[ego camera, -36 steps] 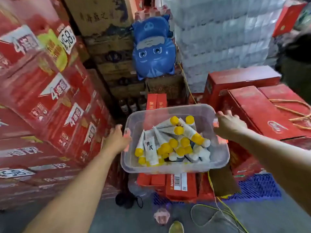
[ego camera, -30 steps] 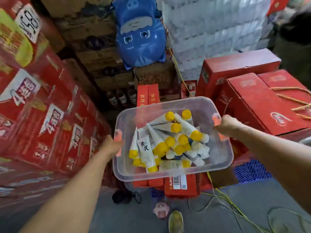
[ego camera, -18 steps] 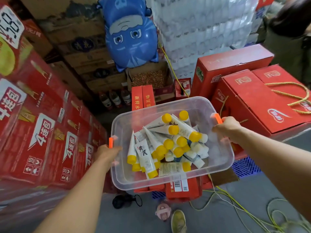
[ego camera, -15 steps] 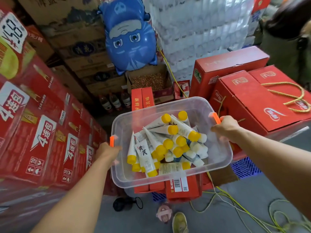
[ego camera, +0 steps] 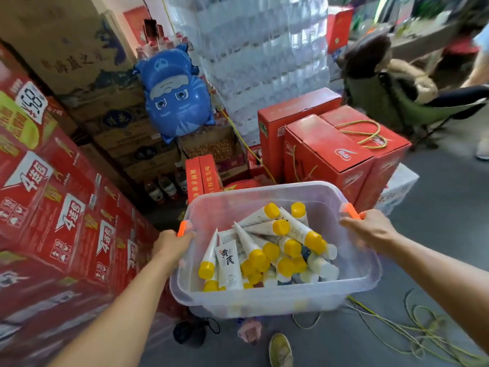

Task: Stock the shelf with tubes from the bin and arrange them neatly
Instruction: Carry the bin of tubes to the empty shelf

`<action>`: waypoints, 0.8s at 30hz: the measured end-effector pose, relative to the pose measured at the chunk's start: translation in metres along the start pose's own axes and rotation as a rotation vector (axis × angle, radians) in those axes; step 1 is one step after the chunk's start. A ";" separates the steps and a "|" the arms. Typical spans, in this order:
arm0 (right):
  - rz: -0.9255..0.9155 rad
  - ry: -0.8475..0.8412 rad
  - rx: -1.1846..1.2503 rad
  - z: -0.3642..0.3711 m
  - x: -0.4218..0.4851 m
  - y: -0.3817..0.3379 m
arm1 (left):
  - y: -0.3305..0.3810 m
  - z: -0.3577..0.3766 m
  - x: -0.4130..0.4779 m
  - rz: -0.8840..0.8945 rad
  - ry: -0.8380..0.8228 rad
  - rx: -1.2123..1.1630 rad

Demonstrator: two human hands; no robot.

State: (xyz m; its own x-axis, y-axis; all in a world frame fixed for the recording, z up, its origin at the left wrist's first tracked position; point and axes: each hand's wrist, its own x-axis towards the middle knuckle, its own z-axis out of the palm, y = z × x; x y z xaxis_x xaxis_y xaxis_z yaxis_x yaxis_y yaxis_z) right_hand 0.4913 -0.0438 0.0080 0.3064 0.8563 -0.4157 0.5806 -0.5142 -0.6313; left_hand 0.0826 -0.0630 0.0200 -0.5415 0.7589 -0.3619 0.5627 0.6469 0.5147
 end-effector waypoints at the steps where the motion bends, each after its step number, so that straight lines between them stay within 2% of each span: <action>1: 0.021 0.017 0.010 -0.011 -0.012 0.019 | 0.004 0.008 -0.014 0.021 -0.016 0.017; 6: 0.127 0.122 0.054 -0.076 -0.066 0.110 | 0.026 0.058 -0.089 0.155 -0.087 0.079; 10: 0.203 0.200 0.131 -0.135 -0.119 0.186 | 0.063 0.106 -0.152 0.242 -0.212 0.080; 24: 0.629 0.549 0.284 -0.314 -0.248 0.425 | 0.265 0.298 -0.379 0.674 -0.573 0.193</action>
State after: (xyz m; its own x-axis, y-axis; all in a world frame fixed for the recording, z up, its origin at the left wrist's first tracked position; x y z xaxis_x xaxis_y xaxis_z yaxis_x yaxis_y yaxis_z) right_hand 0.8991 -0.4596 0.0487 0.8677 0.2754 -0.4139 -0.0047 -0.8279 -0.5609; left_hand 0.6231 -0.1563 0.0620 0.3055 0.8692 -0.3887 0.7706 0.0141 0.6372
